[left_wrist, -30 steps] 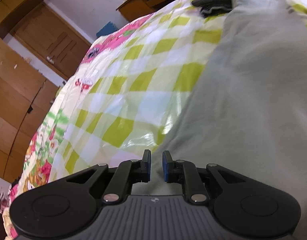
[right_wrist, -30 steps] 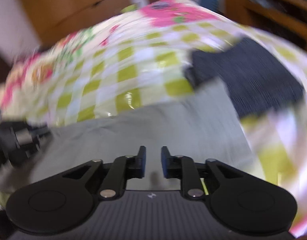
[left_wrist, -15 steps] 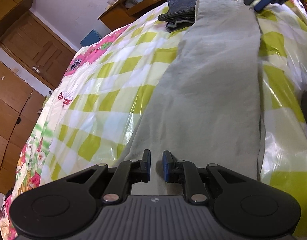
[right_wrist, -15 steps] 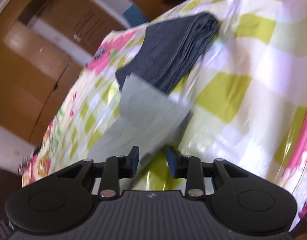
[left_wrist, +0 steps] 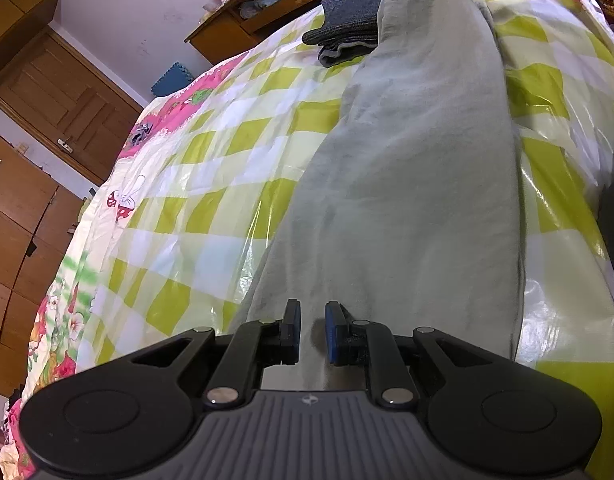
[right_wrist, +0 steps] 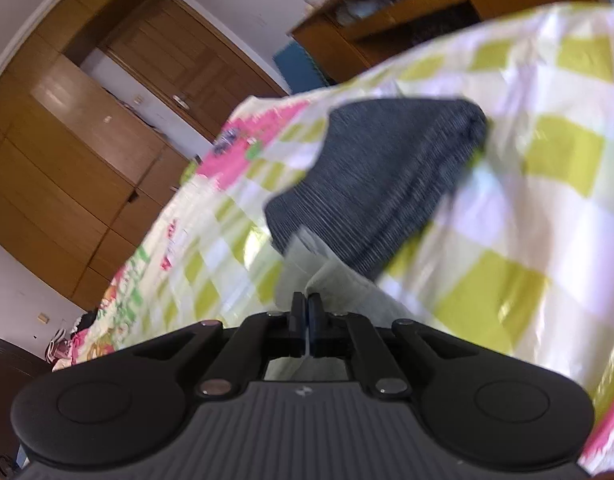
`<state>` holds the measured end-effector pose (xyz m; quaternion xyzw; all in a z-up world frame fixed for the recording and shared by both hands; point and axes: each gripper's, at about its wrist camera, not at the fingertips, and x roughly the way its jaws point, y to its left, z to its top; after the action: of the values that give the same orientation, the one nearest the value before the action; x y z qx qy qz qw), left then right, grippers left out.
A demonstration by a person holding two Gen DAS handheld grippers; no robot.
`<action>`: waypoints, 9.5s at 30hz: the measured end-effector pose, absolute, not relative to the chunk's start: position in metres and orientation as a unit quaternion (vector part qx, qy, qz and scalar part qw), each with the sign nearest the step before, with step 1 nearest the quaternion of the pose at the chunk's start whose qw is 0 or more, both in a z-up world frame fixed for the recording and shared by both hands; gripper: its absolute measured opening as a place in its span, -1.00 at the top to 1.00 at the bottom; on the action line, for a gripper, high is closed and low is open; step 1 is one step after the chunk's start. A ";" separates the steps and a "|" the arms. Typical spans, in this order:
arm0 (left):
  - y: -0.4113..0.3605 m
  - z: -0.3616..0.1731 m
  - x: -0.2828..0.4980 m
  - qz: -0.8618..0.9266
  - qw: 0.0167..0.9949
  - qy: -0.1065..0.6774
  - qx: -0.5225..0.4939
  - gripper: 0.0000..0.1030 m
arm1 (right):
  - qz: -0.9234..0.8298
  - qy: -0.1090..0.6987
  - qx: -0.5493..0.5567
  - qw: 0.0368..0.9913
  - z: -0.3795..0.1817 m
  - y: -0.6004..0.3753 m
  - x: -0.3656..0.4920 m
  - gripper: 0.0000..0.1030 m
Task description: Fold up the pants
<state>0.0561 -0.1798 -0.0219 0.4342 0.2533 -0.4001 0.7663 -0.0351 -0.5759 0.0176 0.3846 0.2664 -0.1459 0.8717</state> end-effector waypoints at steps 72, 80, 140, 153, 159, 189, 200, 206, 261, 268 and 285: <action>0.075 0.000 -0.017 -0.101 0.920 0.307 0.223 0.14 | 0.290 0.429 0.041 0.854 0.016 -0.057 0.119 0.90; 0.109 0.009 -0.035 -0.088 0.931 0.293 0.200 0.11 | 0.307 0.448 -0.055 0.838 -0.008 0.002 0.093 0.90; 0.051 -0.013 0.004 -0.103 0.879 0.365 0.287 -0.02 | 0.120 0.504 0.321 0.793 -0.059 -0.319 0.078 0.09; 0.026 -0.010 0.019 -0.127 0.875 0.353 0.306 -0.02 | 0.156 0.510 0.423 0.732 -0.080 -0.346 0.078 0.19; 0.021 -0.012 0.020 -0.137 0.873 0.353 0.306 -0.02 | 0.176 0.528 0.412 0.721 -0.081 -0.345 0.080 0.18; -0.068 -0.013 0.006 -0.249 0.858 0.349 0.282 0.05 | 0.105 0.443 0.501 0.736 -0.077 -0.410 0.064 0.91; -0.072 0.014 -0.001 -0.184 0.907 0.295 0.237 -0.02 | 0.094 0.436 0.394 0.804 -0.015 -0.392 0.056 0.90; -0.097 -0.023 0.013 -0.209 0.878 0.348 0.254 0.07 | 0.102 0.431 0.344 0.828 0.024 -0.353 0.063 0.90; 0.103 0.003 -0.028 -0.090 0.909 0.406 -0.044 -0.16 | 0.213 0.566 0.127 0.787 0.006 -0.023 0.115 0.43; 0.114 0.019 -0.050 -0.050 0.921 0.385 -0.031 -0.19 | 0.219 0.541 0.115 0.804 0.015 -0.050 0.107 0.35; 0.110 0.041 -0.041 -0.068 0.923 0.374 0.059 -0.23 | 0.293 0.477 0.048 0.828 0.017 -0.111 0.028 0.24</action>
<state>-0.0413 0.1096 0.0414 0.0586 0.3744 -0.0681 0.9229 0.0281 -0.1108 0.0170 0.0480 0.4766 0.2927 0.8275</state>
